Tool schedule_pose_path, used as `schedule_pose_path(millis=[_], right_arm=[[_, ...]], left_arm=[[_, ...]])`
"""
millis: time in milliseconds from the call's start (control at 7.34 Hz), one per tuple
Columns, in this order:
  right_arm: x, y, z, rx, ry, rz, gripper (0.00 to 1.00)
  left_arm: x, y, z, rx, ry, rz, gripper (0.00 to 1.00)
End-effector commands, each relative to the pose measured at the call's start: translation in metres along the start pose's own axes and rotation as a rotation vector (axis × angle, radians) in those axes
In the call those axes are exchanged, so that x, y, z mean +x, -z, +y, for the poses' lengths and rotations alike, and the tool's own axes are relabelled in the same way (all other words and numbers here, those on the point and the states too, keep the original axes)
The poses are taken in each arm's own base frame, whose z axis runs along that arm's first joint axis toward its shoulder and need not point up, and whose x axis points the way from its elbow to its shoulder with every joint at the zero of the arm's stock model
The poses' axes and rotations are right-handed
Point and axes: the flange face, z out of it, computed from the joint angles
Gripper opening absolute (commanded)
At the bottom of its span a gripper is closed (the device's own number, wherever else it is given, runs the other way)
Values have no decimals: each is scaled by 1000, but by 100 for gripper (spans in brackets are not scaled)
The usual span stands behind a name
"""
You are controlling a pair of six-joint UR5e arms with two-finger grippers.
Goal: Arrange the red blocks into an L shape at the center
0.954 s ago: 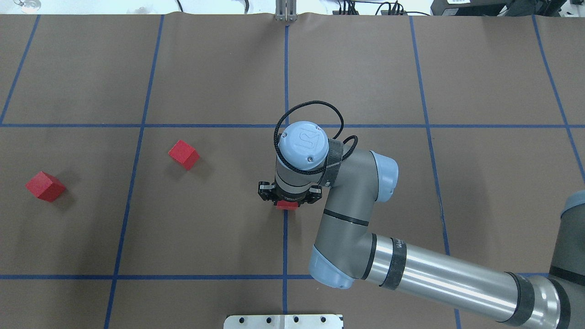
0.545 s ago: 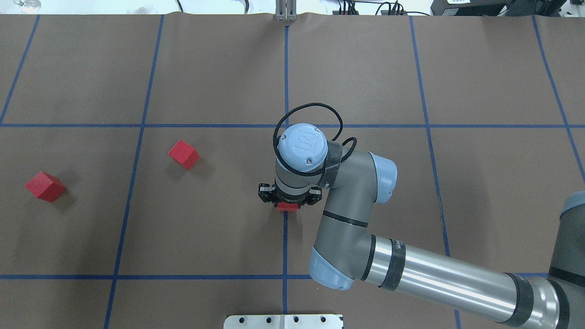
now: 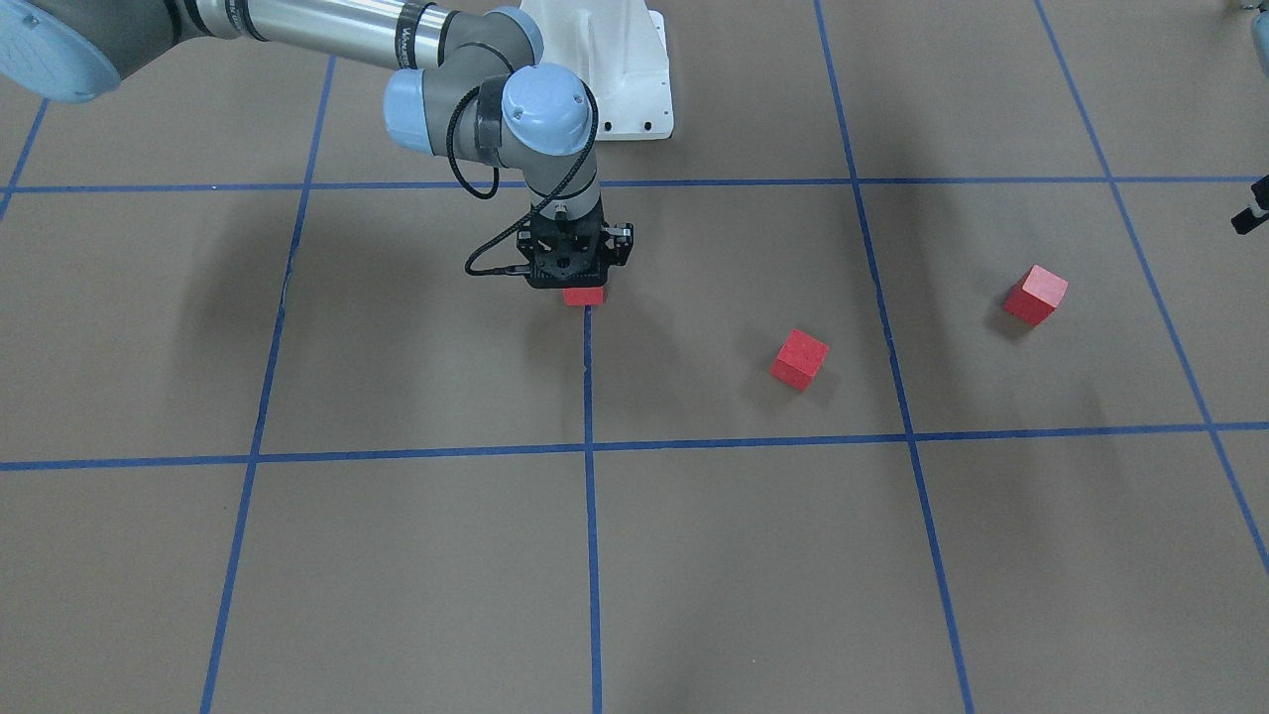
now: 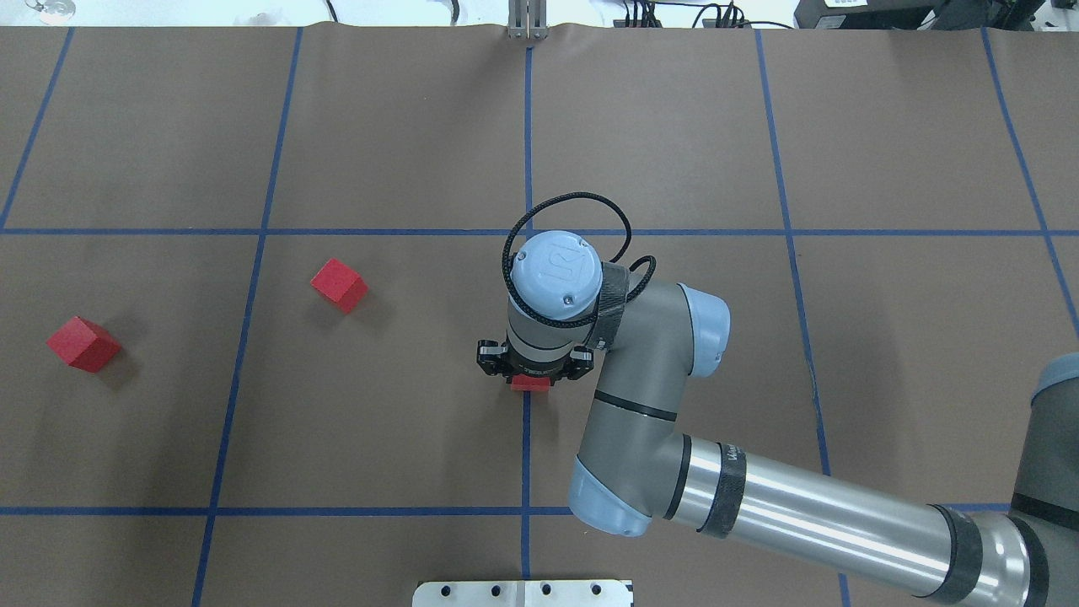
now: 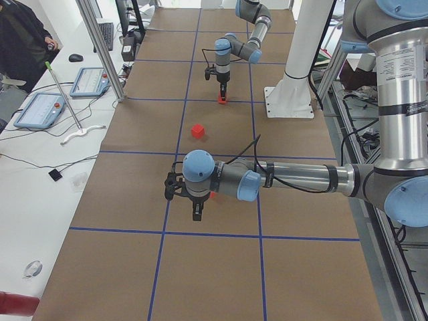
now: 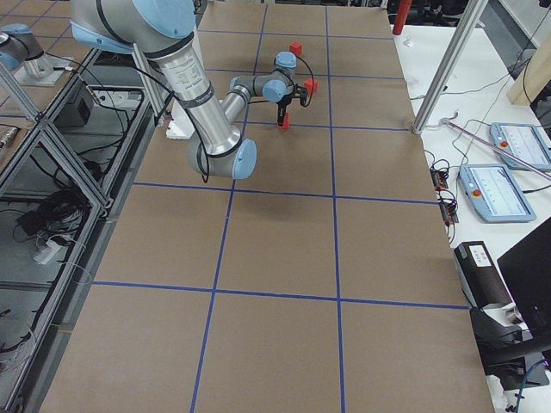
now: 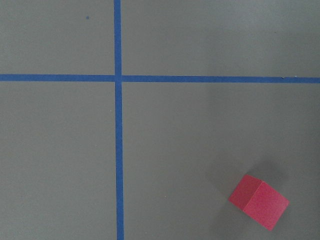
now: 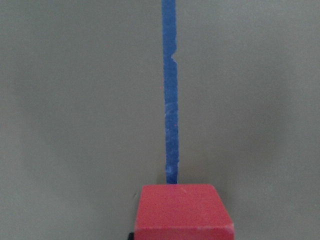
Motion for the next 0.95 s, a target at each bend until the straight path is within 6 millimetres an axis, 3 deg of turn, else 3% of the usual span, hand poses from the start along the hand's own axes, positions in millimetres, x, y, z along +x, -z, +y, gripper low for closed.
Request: schedule_pose_path(millis=[0, 136, 272, 409, 545, 817], right_arm=[[-3, 0, 0, 2, 0, 0, 24], [-3, 0, 0, 2, 2, 0, 29], [-3, -1, 2, 5, 4, 1, 56], [-5, -4, 5, 30, 13, 10, 92], [-6, -4, 6, 32, 12, 11, 98], [-6, 1, 7, 34, 16, 1, 99]], left_arm=[[0, 0, 0, 0, 0, 0, 100], [0, 0, 0, 0, 0, 0, 100], [0, 0, 0, 0, 0, 0, 100], [0, 0, 0, 0, 0, 0, 100], [0, 0, 0, 0, 0, 0, 100], [4, 3, -1, 9, -1, 2, 100]])
